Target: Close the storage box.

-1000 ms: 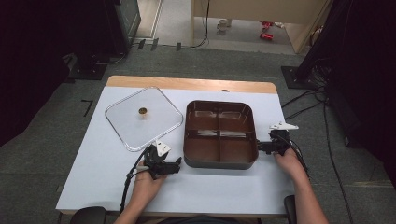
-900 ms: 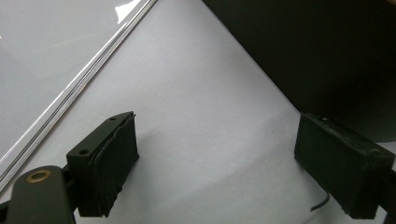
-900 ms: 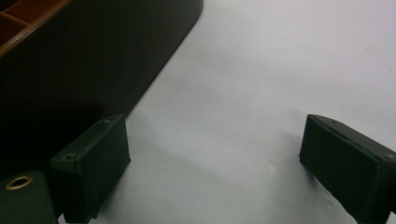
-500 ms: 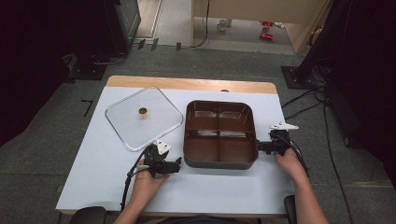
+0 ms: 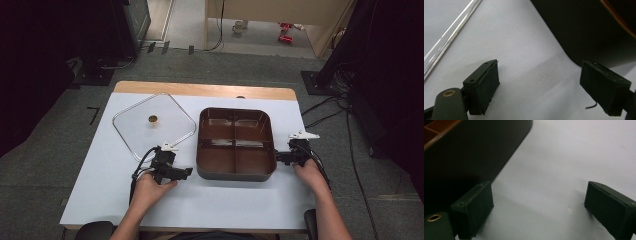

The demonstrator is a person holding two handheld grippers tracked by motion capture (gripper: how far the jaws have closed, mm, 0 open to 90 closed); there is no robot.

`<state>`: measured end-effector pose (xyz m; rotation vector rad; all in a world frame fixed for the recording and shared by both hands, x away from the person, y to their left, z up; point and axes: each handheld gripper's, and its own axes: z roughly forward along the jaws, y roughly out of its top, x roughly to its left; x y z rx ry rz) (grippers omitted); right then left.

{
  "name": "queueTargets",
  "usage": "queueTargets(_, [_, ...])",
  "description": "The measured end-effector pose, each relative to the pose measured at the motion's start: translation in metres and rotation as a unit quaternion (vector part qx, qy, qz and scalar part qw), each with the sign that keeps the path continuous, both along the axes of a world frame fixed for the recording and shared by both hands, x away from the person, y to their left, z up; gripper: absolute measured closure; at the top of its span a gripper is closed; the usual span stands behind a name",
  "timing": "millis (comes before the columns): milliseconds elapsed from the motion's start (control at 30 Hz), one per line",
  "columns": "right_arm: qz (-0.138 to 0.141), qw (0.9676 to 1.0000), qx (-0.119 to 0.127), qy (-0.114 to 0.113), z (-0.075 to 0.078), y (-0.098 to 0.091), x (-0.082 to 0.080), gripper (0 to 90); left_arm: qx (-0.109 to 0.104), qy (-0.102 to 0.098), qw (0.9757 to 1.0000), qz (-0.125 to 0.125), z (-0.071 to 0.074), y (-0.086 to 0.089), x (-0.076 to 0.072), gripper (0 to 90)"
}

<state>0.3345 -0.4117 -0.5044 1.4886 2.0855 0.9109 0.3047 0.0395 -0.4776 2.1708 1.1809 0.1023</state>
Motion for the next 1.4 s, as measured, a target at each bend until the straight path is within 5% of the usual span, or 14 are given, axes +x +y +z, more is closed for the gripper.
queueTargets(133, [0.0, 1.0, 0.0, 0.0, 0.0, 0.0, 0.0, 7.8, 0.021, -0.028, 0.9988, -0.034, 0.003, 0.0, -0.003, 21.4])
queueTargets(267, [0.0, 1.0, 0.0, 0.0, 0.0, 0.0, 0.0, 7.8, 0.014, -0.03, 0.9979, -0.055, 0.007, 0.0, -0.003, 26.7])
queueTargets(467, [0.0, 1.0, 0.0, 0.0, 0.0, 0.0, 0.0, 7.8, 0.018, -0.068, 0.9951, -0.07, 0.02, 0.003, 0.002, 27.7])
queueTargets(833, [0.0, 1.0, 0.0, 0.0, 0.0, 0.0, 0.0, 7.8, 0.008, -0.094, 0.9941, -0.054, 0.038, 0.025, 0.028, 30.6])
queueTargets(1400, [0.0, 1.0, 0.0, -0.001, 0.0, 0.0, 0.0, 7.8, 0.001, -0.1, 0.9943, -0.036, 0.052, 0.045, 0.073, 31.1])
